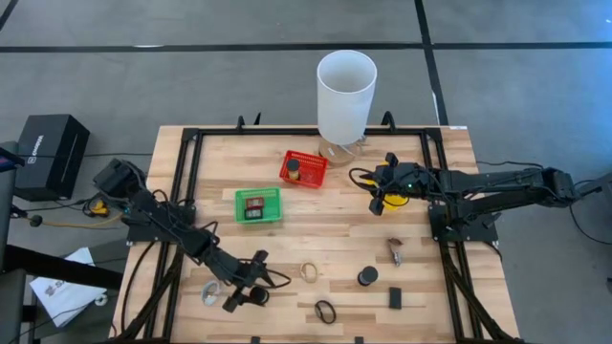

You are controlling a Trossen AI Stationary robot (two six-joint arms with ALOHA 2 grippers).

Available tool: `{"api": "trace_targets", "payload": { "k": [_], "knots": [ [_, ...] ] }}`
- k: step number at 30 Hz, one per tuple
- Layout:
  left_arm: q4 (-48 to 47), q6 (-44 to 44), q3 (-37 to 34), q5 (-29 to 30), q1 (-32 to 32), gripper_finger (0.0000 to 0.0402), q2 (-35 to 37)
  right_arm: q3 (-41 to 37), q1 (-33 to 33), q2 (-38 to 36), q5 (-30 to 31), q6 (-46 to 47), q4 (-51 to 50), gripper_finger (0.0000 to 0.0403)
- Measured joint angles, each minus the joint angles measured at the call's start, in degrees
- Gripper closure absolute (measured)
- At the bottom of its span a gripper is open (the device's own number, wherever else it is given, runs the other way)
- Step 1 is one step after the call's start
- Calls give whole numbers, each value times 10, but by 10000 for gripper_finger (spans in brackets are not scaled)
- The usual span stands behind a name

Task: Pick & Place Office items
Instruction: Put the left black hourglass into the red bin

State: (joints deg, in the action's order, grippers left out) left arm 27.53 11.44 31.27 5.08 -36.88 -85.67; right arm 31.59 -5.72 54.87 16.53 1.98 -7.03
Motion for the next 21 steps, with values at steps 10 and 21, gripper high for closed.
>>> {"api": "trace_targets", "payload": {
  "k": [10, 21],
  "knots": [
    [-4, 0, 1, -9, -19, 124, 9, 0, 0, 0, 0, 0, 0, 310],
    [-10, 0, -27, 17, -25, 124, 9, 0, 0, 0, 0, 0, -2, 310]
  ]
}}
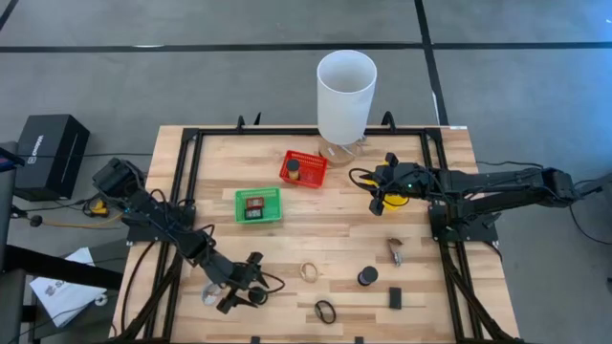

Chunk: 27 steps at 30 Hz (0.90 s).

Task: Pick & Place Office items
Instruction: Put the left black hourglass into the red bin

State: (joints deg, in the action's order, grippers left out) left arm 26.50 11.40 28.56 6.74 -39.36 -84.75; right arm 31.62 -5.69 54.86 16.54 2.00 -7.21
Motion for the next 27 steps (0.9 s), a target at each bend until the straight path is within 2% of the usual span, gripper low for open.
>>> {"api": "trace_targets", "payload": {
  "k": [27],
  "knots": [
    [5, -6, -4, 15, 9, 124, 0, 0, 0, 0, 0, 0, 0, 310]
  ]
}}
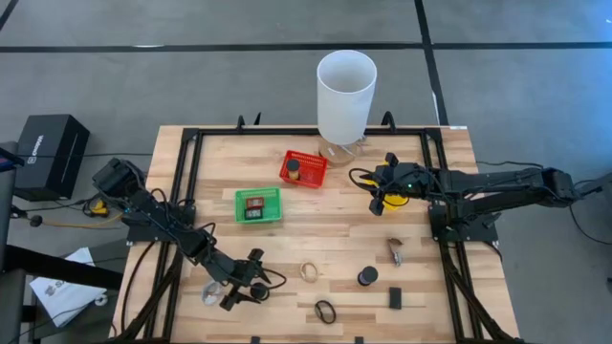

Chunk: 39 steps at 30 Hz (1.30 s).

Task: Pick & Place Office items
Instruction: Put the left black hourglass into the red bin

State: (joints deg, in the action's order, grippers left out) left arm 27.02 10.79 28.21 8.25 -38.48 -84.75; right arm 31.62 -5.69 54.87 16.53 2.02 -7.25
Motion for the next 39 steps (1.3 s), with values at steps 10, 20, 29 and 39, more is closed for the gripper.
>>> {"api": "trace_targets", "payload": {
  "k": [10, 20, 29, 39],
  "knots": [
    [0, -18, 0, 17, 0, 124, 0, 0, 0, 0, 0, 0, 0, 310],
    [0, -19, 0, 19, 0, 124, 0, 0, 0, 0, 0, 0, 0, 310],
    [0, -19, 0, 19, 0, 124, 0, 0, 0, 0, 0, 0, 0, 310],
    [0, -19, 0, 18, 0, 124, 0, 0, 0, 0, 0, 0, 0, 310]
  ]
}}
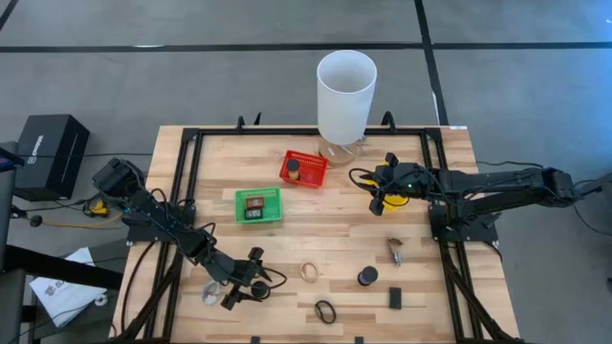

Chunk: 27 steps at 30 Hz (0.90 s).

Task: Pick & Place Office items
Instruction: Put the left black hourglass into the red bin

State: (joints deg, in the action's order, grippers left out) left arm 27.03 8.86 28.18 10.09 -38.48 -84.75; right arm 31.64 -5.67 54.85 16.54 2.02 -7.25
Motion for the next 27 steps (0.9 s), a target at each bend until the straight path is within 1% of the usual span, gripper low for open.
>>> {"api": "trace_targets", "payload": {
  "k": [19, 22, 27],
  "knots": [
    [0, 0, 0, 1, 0, 126, 0, 0, 0, 0, 0, 0, 0, 310],
    [2, 0, 0, 1, 0, 140, 0, 0, 0, 0, 0, 0, 0, 310],
    [6, 0, 0, 1, 10, 174, 0, 0, 0, 0, 0, 0, 0, 310]
  ]
}}
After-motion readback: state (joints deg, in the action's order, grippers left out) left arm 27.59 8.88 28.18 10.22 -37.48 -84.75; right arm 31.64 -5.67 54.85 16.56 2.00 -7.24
